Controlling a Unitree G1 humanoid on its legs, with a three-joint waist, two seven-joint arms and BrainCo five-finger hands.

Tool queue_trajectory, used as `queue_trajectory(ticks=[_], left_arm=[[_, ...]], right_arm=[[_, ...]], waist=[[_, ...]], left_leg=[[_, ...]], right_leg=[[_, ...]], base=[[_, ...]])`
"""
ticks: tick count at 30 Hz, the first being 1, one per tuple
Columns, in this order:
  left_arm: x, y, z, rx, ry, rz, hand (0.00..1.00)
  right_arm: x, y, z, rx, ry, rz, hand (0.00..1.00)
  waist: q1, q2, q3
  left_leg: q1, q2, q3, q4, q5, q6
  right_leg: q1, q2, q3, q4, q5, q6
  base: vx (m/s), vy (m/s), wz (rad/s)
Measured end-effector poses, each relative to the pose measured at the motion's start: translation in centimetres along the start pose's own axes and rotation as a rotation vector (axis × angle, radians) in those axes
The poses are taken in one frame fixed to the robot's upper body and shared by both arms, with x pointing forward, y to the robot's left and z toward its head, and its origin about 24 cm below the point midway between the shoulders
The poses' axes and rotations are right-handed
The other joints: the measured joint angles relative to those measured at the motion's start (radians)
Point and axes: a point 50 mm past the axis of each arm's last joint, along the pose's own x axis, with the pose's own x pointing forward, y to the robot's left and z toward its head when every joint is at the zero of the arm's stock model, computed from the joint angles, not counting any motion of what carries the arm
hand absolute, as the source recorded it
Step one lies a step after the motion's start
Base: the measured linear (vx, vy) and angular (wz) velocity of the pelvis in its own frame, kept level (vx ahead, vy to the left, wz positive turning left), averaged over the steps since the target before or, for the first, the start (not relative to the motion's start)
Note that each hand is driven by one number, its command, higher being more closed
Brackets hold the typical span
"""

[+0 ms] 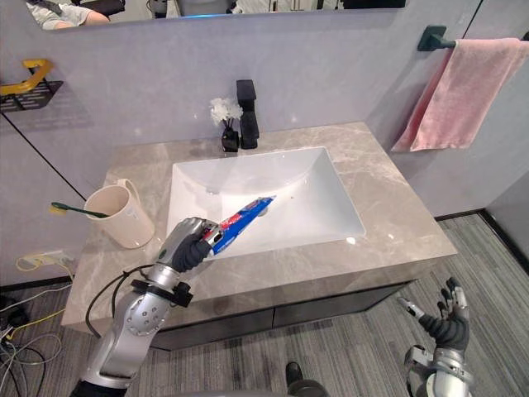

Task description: Organize washtable

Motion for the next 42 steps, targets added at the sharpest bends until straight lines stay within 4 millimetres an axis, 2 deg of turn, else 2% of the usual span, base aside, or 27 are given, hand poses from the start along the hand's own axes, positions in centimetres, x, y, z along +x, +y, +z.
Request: queue_trajectory(ticks=[1,6,9,13,15,19,25,34,42], left_arm=[[0.0,0.3,0.4,-0.008,-0.019,0.008,1.00],[0.2,0.6,1.1,-0.031,-0.066,0.017,1.00],[0.4,0.9,1.6,-0.051,-0.089,0.028,1.00],[1.4,1.1,2.5,-0.056,-0.147,0.040,1.00],[1.7,1.1,3.1,-0.078,-0.179,0.042,1.00],[1.8,0.8,3.6,-0.090,-0.199,0.039,1.00],[2.6,1.2,4.5,-0.096,-0.249,0.075,1.00],[2.9,1.7,4.9,-0.120,-0.265,0.125,1.00],[3.0,1.9,4.7,-0.133,-0.257,0.140,1.00]], right_arm=[[0.4,0.3,1.5,0.032,-0.073,0.022,0.00],[2.1,1.6,6.5,0.107,-0.344,0.092,0.00],[3.1,3.4,8.8,0.194,-0.460,0.178,0.00],[3.6,6.0,10.0,0.309,-0.514,0.298,0.00],[3.5,7.7,10.0,0.411,-0.496,0.376,0.00],[3.2,9.6,9.4,0.519,-0.431,0.460,0.00],[2.7,12.6,7.1,0.639,-0.255,0.597,0.00],[1.5,15.7,4.8,0.753,-0.075,0.726,0.00],[0.7,17.8,2.9,0.821,0.078,0.802,0.00]], waist=[[0.000,0.000,0.000],[0.001,-0.003,-0.002],[0.003,-0.010,-0.010],[0.024,-0.012,-0.014],[0.033,-0.012,-0.014],[0.034,-0.012,-0.015],[0.034,-0.013,-0.016],[0.036,-0.019,-0.021],[0.054,-0.033,-0.042]], left_leg=[[-0.004,0.000,0.000,0.001,0.000,0.000],[-0.014,-0.002,-0.010,0.009,-0.001,0.002],[-0.031,-0.003,-0.032,0.018,-0.001,0.003],[-0.047,-0.008,-0.058,0.032,0.000,0.004],[-0.050,-0.010,-0.072,0.038,0.000,0.004],[-0.060,-0.014,-0.089,0.041,0.004,0.008],[-0.064,-0.020,-0.103,0.032,0.015,0.012],[-0.066,-0.025,-0.110,0.028,0.020,0.015],[-0.067,-0.026,-0.110,0.027,0.021,0.016]], right_leg=[[-0.003,0.000,0.000,0.000,0.000,0.000],[-0.006,-0.003,-0.008,0.000,0.000,0.000],[-0.008,-0.005,-0.028,0.004,0.001,0.001],[-0.004,-0.012,-0.053,0.004,0.001,0.001],[0.001,-0.016,-0.067,0.004,0.001,0.001],[0.002,-0.020,-0.086,0.004,0.001,0.001],[0.001,-0.025,-0.103,0.000,0.001,0.001],[0.001,-0.030,-0.109,0.000,0.001,0.001],[0.000,-0.030,-0.110,0.000,0.001,0.001]], base=[[0.00,0.000,0.00],[-0.01,-0.005,0.03],[-0.02,-0.022,0.20],[-0.02,-0.017,0.20],[-0.03,-0.008,0.21],[-0.02,-0.009,0.14],[-0.02,-0.009,0.07],[-0.01,-0.001,0.03],[0.00,0.000,0.00]])
